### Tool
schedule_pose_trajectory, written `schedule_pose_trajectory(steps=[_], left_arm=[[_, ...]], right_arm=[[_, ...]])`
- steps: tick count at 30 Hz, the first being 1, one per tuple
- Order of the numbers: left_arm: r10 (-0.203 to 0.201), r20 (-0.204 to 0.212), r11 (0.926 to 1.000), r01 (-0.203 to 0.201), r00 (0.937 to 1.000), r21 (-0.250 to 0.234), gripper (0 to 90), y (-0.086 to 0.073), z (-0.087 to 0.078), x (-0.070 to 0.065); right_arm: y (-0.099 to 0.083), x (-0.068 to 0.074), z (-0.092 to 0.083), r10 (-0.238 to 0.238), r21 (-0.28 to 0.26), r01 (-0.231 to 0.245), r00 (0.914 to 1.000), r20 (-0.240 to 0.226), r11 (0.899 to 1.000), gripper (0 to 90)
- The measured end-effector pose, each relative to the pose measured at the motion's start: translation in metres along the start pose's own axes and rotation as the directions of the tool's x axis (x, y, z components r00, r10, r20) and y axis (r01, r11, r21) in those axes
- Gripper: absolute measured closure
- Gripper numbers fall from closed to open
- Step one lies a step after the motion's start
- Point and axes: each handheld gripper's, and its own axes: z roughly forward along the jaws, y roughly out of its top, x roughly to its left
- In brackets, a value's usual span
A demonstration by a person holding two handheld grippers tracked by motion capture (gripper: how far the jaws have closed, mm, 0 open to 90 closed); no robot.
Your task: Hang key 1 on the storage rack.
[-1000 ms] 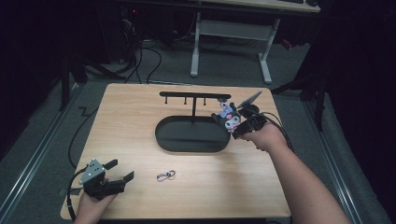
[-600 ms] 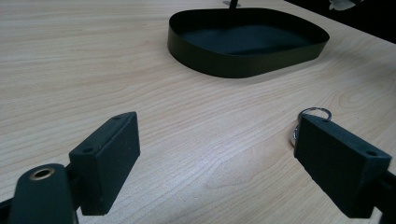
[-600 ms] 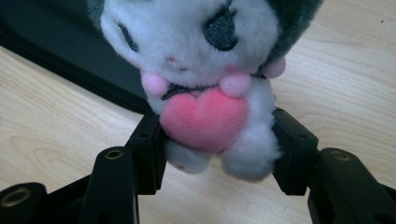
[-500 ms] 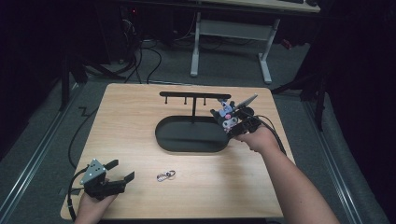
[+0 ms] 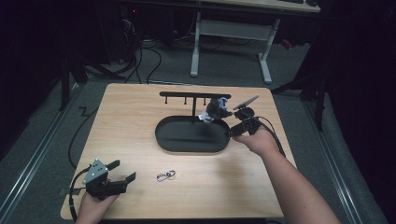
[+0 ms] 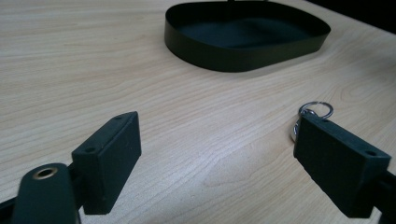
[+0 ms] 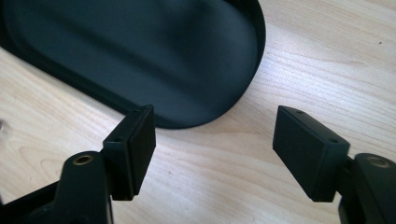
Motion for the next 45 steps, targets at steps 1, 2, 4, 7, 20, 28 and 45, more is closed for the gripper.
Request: schedule_pose_trajectory(steps=[1,2,4,7,20,28,45], left_arm=[[0.003,0.001,1.0,-0.003,1.0,0.0,15.8,0.0,0.001,-0.001],[0.006,0.001,1.0,-0.006,1.0,0.001,16.7,0.0,0.002,-0.002],[0.024,-0.001,0.9995,-0.024,0.9997,0.018,17.4,0.0,0.004,-0.006],[0.035,0.015,0.9979,-0.036,0.9993,0.053,22.2,0.0,0.007,-0.01],[0.143,-0.011,0.9644,-0.137,0.9897,0.227,78.3,0.013,0.036,-0.048],[0.178,-0.086,0.9434,-0.145,0.9802,0.298,90.0,0.028,0.061,-0.056],[0.208,0.054,0.9174,-0.214,0.9766,0.336,90.0,0.028,0.091,-0.115]], right_arm=[[-0.004,0.001,-0.003,-0.007,-0.02,0.007,1.0,0.005,1.0,31.9],[-0.016,0.004,-0.007,-0.001,-0.06,0.002,1.0,0.003,0.998,32.9],[-0.023,0.006,-0.009,-0.015,-0.077,0.016,0.9998,0.012,0.997,33.2],[-0.048,0.015,-0.015,-0.051,-0.153,0.054,0.9985,0.019,0.987,37.4],[-0.182,0.025,0.017,-0.007,-0.537,-0.05,0.9945,-0.104,0.842,54.1],[-0.205,0.016,0.013,-0.06,-0.649,-0.046,0.9883,-0.141,0.759,49.9],[-0.207,0.015,0.017,-0.081,-0.63,-0.053,0.9798,-0.183,0.775,50.1]])
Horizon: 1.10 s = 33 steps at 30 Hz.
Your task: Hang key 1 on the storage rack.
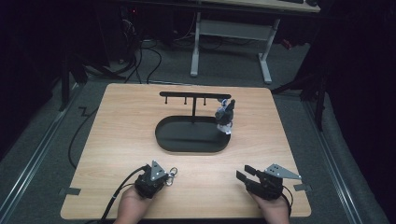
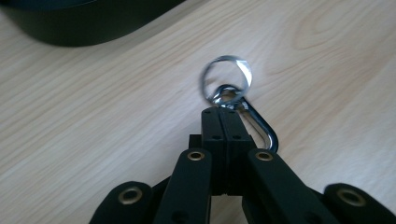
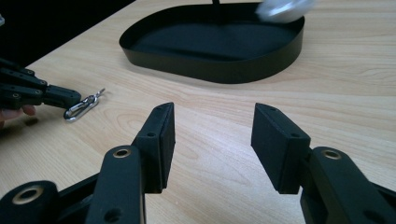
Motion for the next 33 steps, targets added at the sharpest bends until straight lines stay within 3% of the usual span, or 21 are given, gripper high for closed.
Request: schedule_pose_trajectory(steps=[2,5,9,13,18,24,28,33], left_arm=[[0.021,0.023,0.9997,-0.021,0.9995,-0.009,90.0,0.009,0.009,-0.013],[0.027,0.023,0.9995,-0.026,0.9994,-0.015,89.7,0.014,0.014,-0.018],[-0.007,0.043,0.9998,0.008,0.9991,-0.019,89.6,0.02,0.02,-0.018],[-0.006,0.076,0.9996,0.008,0.9971,-0.026,89.7,0.024,0.024,-0.028],[0.024,0.121,0.9992,-0.02,0.9924,-0.036,89.6,0.041,0.04,-0.051],[0.044,0.15,0.9981,-0.038,0.9877,-0.048,89.5,0.058,0.057,-0.067],[0.05,0.13,0.9971,-0.042,0.9902,-0.064,88.1,0.062,0.057,-0.069],[-0.016,0.024,0.9983,0.017,0.9996,-0.056,88.5,0.055,0.048,-0.037]], right_arm=[[-0.001,0.0,0.002,0.0,0.008,0.0,1.0,-0.007,1.0,50.1],[-0.001,0.001,0.002,-0.002,0.01,0.002,0.9999,-0.011,1.0,50.2],[-0.002,0.001,0.001,0.002,0.009,-0.001,0.9999,-0.013,1.0,50.2],[-0.002,-0.001,0.001,0.008,0.012,-0.008,0.9999,-0.015,1.0,50.2],[-0.003,-0.001,0.003,0.008,0.028,-0.008,0.9999,-0.014,1.0,49.8],[-0.006,-0.002,0.004,-0.001,0.036,0.001,0.9999,-0.014,0.999,49.6],[-0.006,-0.003,0.005,0.0,0.04,0.001,0.9999,-0.012,0.999,49.3],[-0.006,-0.004,0.004,0.004,0.04,-0.004,0.9999,-0.011,0.999,49.2]])
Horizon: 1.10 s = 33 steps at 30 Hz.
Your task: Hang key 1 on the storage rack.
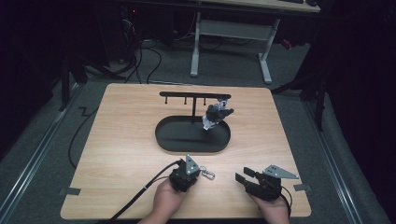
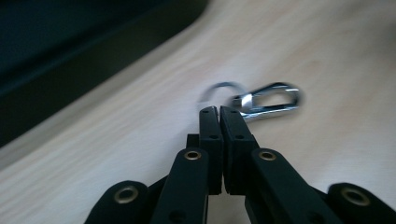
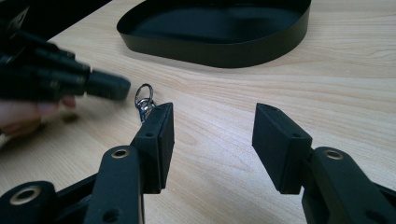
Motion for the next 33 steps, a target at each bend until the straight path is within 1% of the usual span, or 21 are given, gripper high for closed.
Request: schedule_pose_trajectory(steps=[1,3,5,6,7,9,11,13,15,18,20,23,26,28,31,33], left_arm=[[-0.013,-0.019,0.9999,0.013,0.9997,0.0,88.5,0.001,0.0,0.006],[-0.019,-0.04,0.9998,0.019,0.999,0.004,89.2,0.005,0.003,0.014],[-0.036,-0.029,0.9992,0.036,0.9989,0.016,89.3,0.007,0.009,0.016],[-0.037,-0.02,0.999,0.038,0.9991,0.024,89.3,0.007,0.012,0.015],[-0.032,-0.013,0.9991,0.033,0.9994,0.028,89.3,0.007,0.014,0.012],[-0.027,-0.001,0.9994,0.027,0.9996,0.019,89.4,0.008,0.017,0.005],[-0.031,0.022,0.9994,0.03,0.9993,0.015,89.7,0.009,0.019,-0.001],[-0.02,0.041,0.9998,0.019,0.999,0.01,89.7,0.012,0.022,-0.01],[-0.013,0.067,0.9999,0.013,0.9977,0.004,89.7,0.015,0.026,-0.019],[0.004,0.11,1.0,-0.004,0.9939,-0.002,89.6,0.02,0.032,-0.032],[-0.002,0.129,1.0,0.002,0.9917,-0.004,89.2,0.022,0.034,-0.036],[0.004,0.128,0.9999,-0.003,0.9917,-0.011,88.4,0.022,0.031,-0.038],[0.017,0.134,0.9998,-0.017,0.9909,0.002,88.4,0.019,0.026,-0.038],[0.024,0.143,0.9996,-0.025,0.9894,0.01,88.4,0.019,0.025,-0.04],[0.02,0.169,0.9997,-0.022,0.9853,0.011,88.6,0.021,0.029,-0.047],[0.031,0.182,0.9994,-0.033,0.9829,0.009,88.5,0.023,0.033,-0.055]], right_arm=[[0.0,0.0,0.0,0.0,0.0,0.0,1.0,0.0,1.0,49.2],[0.0,0.001,0.001,0.002,0.001,-0.002,1.0,0.0,1.0,49.2],[0.0,0.001,0.001,-0.001,0.003,0.001,1.0,-0.003,1.0,49.2],[0.0,0.002,0.001,-0.002,0.003,0.002,1.0,-0.003,1.0,49.3],[0.0,0.002,0.001,-0.002,0.002,0.002,1.0,-0.003,1.0,49.3],[0.0,0.002,0.001,0.0,0.0,0.0,1.0,-0.001,1.0,49.4],[0.0,0.001,0.001,0.005,0.001,-0.005,1.0,-0.002,1.0,49.4],[-0.001,-0.001,0.001,0.007,0.004,-0.007,1.0,-0.002,1.0,49.4],[-0.001,-0.002,0.001,0.004,0.007,-0.004,1.0,0.002,1.0,49.4],[-0.001,-0.003,0.0,0.004,0.014,-0.004,0.9999,0.012,1.0,49.4],[-0.002,-0.005,0.0,0.007,0.019,-0.007,0.9999,0.015,1.0,49.4],[-0.004,-0.006,0.002,0.001,0.029,-0.001,0.9999,0.017,1.0,49.4],[-0.004,-0.005,0.003,0.0,0.034,-0.001,0.9998,0.02,0.999,48.6],[-0.004,-0.005,0.004,0.0,0.039,-0.001,0.9999,0.017,0.999,48.5],[-0.004,-0.004,0.005,-0.006,0.04,0.006,0.9998,0.021,0.999,48.4],[-0.004,-0.004,0.004,-0.005,0.039,0.004,0.9997,0.023,0.999,48.3]])
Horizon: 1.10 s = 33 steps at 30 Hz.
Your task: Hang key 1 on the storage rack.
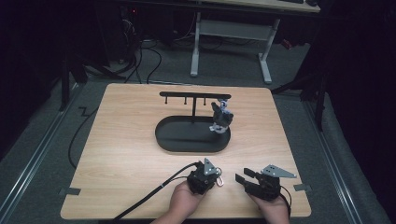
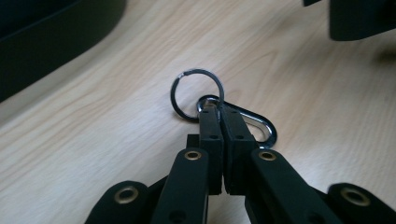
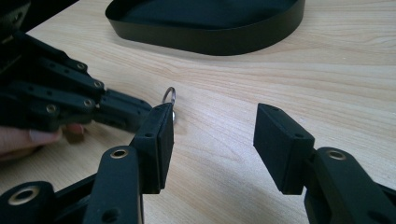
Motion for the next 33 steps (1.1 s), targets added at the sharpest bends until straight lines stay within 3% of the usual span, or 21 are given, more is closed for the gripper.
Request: schedule_pose_trajectory(steps=[5,8,12,13,14,15,17,19,22,23,24,27,29,31,32,33], left_arm=[[0.023,0.033,0.9997,-0.023,0.9992,-0.009,88.4,0.012,0.016,-0.016],[0.02,0.043,0.9994,-0.019,0.9989,-0.029,87.3,0.013,0.016,-0.017],[-0.008,0.002,0.9978,0.008,1.0,-0.066,82.7,0.0,-0.009,0.006],[-0.016,-0.019,0.9971,0.014,0.9997,-0.074,82.7,-0.006,-0.02,0.016],[-0.028,-0.082,0.9954,0.02,0.9962,-0.094,80.6,-0.021,-0.045,0.036],[-0.028,-0.082,0.9954,0.02,0.9962,-0.094,79.8,-0.021,-0.045,0.036],[-0.044,-0.153,0.9939,0.028,0.9873,-0.107,78.5,-0.039,-0.075,0.059],[-0.07,-0.218,0.9904,0.042,0.9735,-0.131,73.2,-0.057,-0.107,0.08],[-0.118,-0.265,0.983,0.075,0.9569,-0.167,64.5,-0.081,-0.15,0.107],[-0.15,-0.302,0.9753,0.09,0.9416,-0.202,59.2,-0.099,-0.179,0.121],[-0.15,-0.302,0.9753,0.09,0.9416,-0.202,56.9,-0.099,-0.179,0.121],[-0.177,-0.32,0.9618,0.094,0.9308,-0.257,54.6,-0.12,-0.203,0.13],[-0.193,-0.308,0.9496,0.099,0.9316,-0.297,53.4,-0.133,-0.208,0.132],[-0.202,-0.26,0.946,0.12,0.9443,-0.301,53.5,-0.137,-0.211,0.134],[-0.192,-0.246,0.9449,0.111,0.95,-0.308,53.4,-0.137,-0.213,0.133],[-0.175,-0.246,0.9454,0.093,0.9534,-0.312,53.4,-0.138,-0.214,0.133]], right_arm=[[-0.001,-0.004,0.0,-0.001,0.004,0.001,0.9999,0.01,1.0,48.2],[-0.002,-0.007,0.0,-0.003,0.012,0.003,0.9999,0.016,1.0,48.0],[-0.004,-0.005,0.001,-0.026,0.032,0.025,0.9996,0.015,0.999,47.9],[-0.004,-0.005,0.001,-0.026,0.032,0.025,0.9996,0.015,0.999,47.9],[-0.005,-0.002,0.003,-0.036,0.047,0.036,0.9993,0.012,0.998,48.3],[-0.005,0.0,0.003,-0.048,0.054,0.047,0.9987,0.013,0.997,48.5],[-0.005,0.003,0.004,-0.061,0.061,0.06,0.998,0.013,0.996,48.5],[-0.004,0.009,0.005,-0.084,0.076,0.083,0.9964,0.014,0.994,50.2],[-0.004,0.021,0.007,-0.11,0.11,0.109,0.9938,0.008,0.988,52.3],[-0.003,0.03,0.008,-0.141,0.144,0.137,0.9897,0.021,0.98,53.5],[-0.003,0.03,0.008,-0.141,0.144,0.137,0.9897,0.021,0.98,53.5],[-0.002,0.042,0.01,-0.198,0.189,0.183,0.9783,0.061,0.965,55.3],[-0.002,0.048,0.012,-0.231,0.221,0.208,0.9694,0.083,0.953,57.3],[0.0,0.052,0.013,-0.252,0.245,0.222,0.9623,0.102,0.944,61.0],[0.004,0.057,0.015,-0.268,0.275,0.229,0.9568,0.114,0.934,61.6],[0.004,0.057,0.015,-0.268,0.275,0.229,0.9568,0.114,0.934,61.6]])
